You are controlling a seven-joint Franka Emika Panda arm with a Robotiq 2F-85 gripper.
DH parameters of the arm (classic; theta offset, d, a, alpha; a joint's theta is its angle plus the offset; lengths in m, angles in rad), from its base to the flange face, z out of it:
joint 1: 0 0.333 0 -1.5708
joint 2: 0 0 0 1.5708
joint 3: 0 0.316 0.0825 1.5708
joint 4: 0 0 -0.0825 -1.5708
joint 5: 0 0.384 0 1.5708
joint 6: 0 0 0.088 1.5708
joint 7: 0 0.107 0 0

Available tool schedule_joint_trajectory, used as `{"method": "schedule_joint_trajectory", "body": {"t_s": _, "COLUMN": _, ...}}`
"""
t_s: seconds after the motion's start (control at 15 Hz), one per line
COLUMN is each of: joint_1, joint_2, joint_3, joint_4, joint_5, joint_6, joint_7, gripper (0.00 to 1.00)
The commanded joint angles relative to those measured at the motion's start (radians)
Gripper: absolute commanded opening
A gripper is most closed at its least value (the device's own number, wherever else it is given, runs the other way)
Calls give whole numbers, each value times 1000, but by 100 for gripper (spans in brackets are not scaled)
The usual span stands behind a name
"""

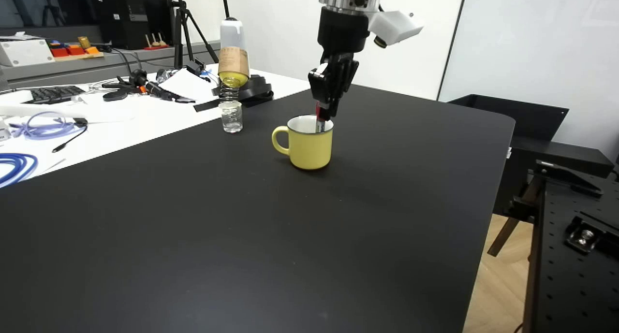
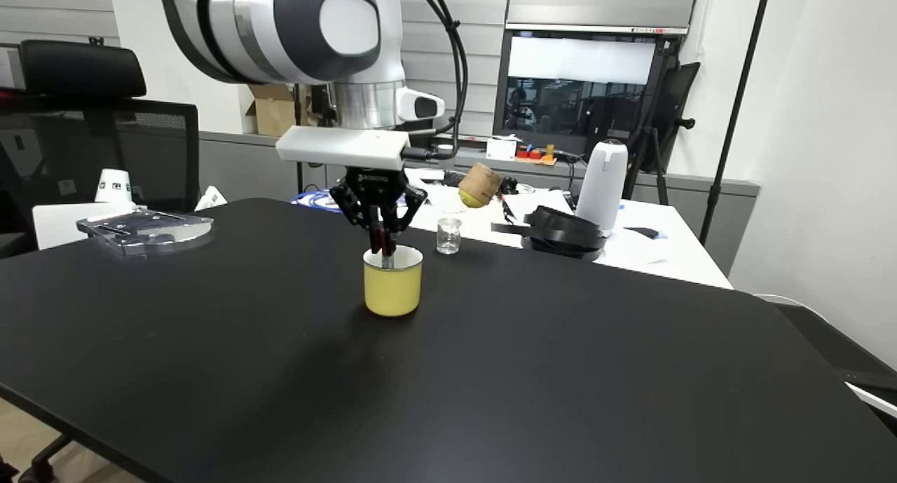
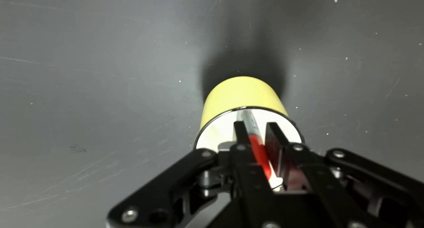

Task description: Pick up the pen from the yellow cup and place it on the table.

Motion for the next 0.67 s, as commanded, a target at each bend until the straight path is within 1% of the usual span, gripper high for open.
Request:
{"method": "schedule_joint_trajectory", "body": {"t_s": 0.0, "joint_1": -10, "joint_2": 20, "joint_3": 1, "joint_4": 37, "joint_5": -26, "joint_6": -19, "joint_7": 30, "gripper": 5}}
{"method": "schedule_joint_trajectory", "body": {"t_s": 0.13, "joint_1": -12, "joint_2": 5, "joint_3": 2, "joint_4": 33, "joint_5": -25, "joint_6": -25, "joint_7": 26, "gripper": 5}}
{"method": "schedule_joint_trajectory", "body": {"t_s": 0.4, "joint_1": -1, "joint_2": -69, "joint_3": -1, "joint_4": 8, "joint_5": -53, "joint_6": -37, "joint_7": 41, "gripper": 5}}
{"method": "schedule_joint_trajectory", "body": {"t_s": 0.6, "joint_1": 7, "joint_2": -141, "joint_3": 3, "joint_4": 7, "joint_5": -66, "joint_6": -77, "joint_7": 59, "gripper": 5}}
